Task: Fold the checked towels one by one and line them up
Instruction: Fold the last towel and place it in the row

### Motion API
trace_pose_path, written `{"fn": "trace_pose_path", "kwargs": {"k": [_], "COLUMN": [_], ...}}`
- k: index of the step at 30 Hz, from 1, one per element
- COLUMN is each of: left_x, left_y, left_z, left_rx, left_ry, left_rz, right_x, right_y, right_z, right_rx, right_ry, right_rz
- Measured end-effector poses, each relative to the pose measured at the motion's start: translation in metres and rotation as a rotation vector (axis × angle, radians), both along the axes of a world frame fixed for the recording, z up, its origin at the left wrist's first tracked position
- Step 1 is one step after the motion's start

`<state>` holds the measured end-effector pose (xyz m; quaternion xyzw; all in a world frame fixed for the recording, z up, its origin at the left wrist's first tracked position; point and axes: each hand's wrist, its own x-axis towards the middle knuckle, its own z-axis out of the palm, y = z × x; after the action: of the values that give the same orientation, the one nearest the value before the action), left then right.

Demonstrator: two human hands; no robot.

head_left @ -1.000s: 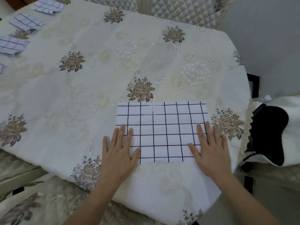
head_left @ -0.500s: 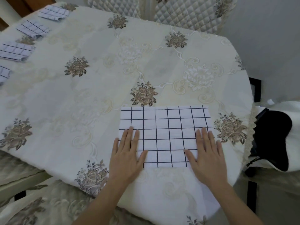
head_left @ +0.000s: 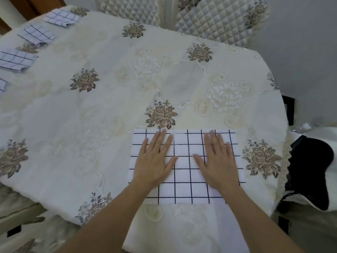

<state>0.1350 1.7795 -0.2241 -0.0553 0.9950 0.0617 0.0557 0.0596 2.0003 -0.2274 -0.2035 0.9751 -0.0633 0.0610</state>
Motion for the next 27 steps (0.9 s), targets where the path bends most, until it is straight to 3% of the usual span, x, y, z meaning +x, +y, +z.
{"fn": "trace_pose_path", "kwargs": {"k": [5, 13, 16, 19, 27], "left_x": [0.011, 0.009, 0.018, 0.033, 0.060], "left_y": [-0.039, -0.041, -0.038, -0.034, -0.002], "left_z": [0.001, 0.010, 0.024, 0.033, 0.044], "left_rx": [-0.021, 0.037, 0.084, 0.088, 0.023], "left_ry": [0.017, -0.028, 0.000, 0.021, 0.100], "left_rz": [0.167, 0.180, 0.280, 0.427, 0.764], "right_x": [-0.020, -0.025, -0.033, -0.057, -0.126], "right_y": [0.060, 0.062, 0.059, 0.046, -0.037], "right_z": [0.002, 0.015, 0.036, 0.052, 0.060], "right_rx": [0.005, 0.040, 0.020, -0.001, -0.063], "right_ry": [-0.013, -0.084, -0.076, -0.013, 0.054], "right_rz": [-0.177, -0.135, -0.093, 0.095, 0.858]}}
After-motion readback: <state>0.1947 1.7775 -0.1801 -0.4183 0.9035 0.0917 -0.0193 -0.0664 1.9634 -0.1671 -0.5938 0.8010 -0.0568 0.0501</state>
